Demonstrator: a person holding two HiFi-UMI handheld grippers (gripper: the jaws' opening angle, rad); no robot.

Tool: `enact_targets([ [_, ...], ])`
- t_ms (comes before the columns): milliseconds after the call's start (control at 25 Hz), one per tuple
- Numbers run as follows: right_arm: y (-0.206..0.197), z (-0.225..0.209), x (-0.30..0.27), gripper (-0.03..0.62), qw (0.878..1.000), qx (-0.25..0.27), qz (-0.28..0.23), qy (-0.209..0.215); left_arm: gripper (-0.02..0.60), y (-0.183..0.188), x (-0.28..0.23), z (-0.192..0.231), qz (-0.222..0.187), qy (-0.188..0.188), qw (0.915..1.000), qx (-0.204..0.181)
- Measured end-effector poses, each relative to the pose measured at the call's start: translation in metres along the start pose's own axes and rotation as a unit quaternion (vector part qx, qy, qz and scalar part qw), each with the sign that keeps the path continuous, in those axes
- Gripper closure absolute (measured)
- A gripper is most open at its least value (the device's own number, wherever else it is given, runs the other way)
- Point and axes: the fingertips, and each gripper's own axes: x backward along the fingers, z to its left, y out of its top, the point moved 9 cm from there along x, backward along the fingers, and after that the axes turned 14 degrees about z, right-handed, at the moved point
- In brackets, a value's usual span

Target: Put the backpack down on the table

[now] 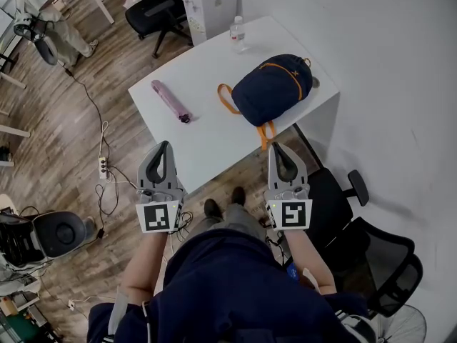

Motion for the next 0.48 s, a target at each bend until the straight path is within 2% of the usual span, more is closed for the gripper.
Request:
enact_targets([
  [480, -0.0065, 0.0020, -0.0024, 0.600, 1.000, 0.003, 0.025, -0.012, 0.578, -0.0071, 0.0087, -0.0007, 0.007, 0.009, 0.9999, 0.002],
])
